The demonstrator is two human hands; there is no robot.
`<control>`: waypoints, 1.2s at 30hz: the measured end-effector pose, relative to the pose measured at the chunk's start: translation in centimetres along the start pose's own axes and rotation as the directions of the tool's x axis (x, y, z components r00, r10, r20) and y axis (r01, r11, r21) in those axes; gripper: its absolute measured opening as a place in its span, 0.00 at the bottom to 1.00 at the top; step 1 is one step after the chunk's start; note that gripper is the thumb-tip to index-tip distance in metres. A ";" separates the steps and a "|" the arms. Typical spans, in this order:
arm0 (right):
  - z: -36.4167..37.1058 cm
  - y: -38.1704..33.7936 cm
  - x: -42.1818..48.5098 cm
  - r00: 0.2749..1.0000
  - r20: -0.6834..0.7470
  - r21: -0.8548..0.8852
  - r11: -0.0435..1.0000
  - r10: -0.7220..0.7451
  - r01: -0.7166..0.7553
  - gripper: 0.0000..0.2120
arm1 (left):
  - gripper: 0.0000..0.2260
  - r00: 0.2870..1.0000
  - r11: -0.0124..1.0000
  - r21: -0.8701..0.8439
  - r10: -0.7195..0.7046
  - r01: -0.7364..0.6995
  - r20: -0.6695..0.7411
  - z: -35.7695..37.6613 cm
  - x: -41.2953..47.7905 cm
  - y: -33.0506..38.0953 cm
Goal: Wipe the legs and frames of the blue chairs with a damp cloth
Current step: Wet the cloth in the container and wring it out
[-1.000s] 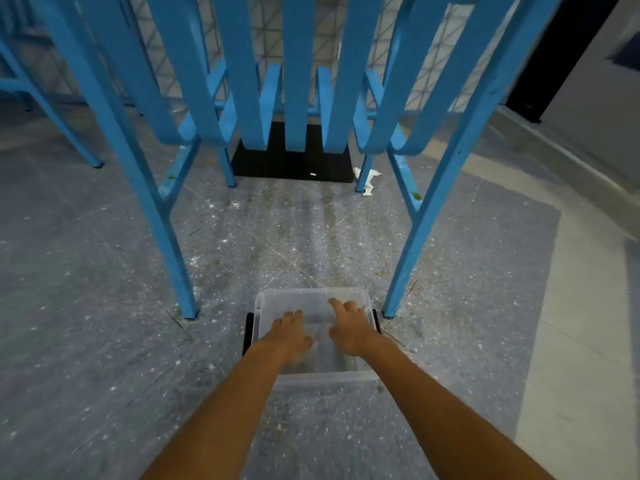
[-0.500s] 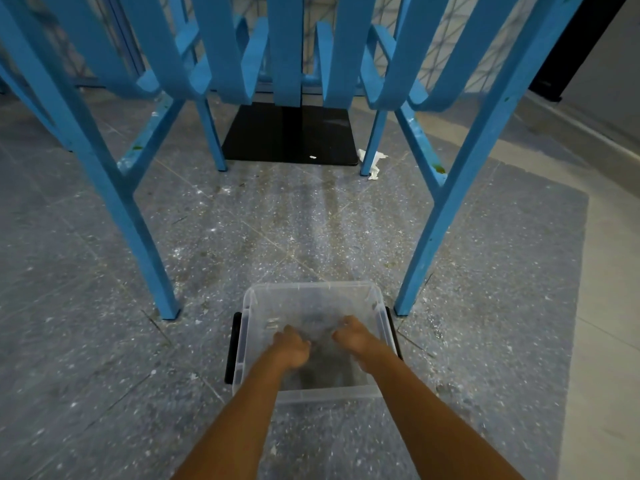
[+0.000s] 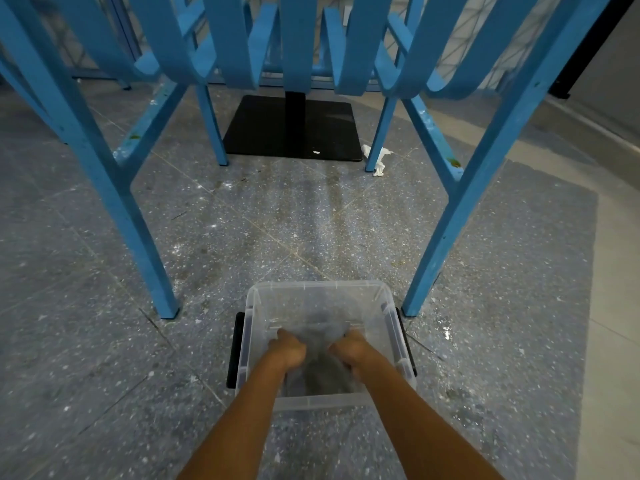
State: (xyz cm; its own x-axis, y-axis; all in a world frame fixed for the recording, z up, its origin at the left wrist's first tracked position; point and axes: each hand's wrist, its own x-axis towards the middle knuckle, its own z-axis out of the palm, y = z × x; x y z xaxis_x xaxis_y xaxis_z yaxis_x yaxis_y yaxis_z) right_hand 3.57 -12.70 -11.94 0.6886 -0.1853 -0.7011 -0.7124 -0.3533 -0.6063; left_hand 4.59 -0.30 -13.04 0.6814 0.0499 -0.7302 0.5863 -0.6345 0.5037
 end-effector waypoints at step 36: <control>3.6 -12.8 -17.3 0.804 0.275 0.432 0.815 -0.527 0.386 0.04 | 0.13 0.922 0.440 -0.818 0.069 -0.371 -0.381 -14.0 -19.9 -2.9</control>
State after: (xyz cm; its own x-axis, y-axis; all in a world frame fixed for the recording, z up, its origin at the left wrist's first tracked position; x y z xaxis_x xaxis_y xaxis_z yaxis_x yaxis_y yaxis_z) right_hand 0.31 -1.63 6.61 0.8919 0.2891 -0.3478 -0.3733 0.0366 -0.9270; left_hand -4.53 11.31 6.44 0.8356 0.2966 -0.4624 0.3632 0.3332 0.8701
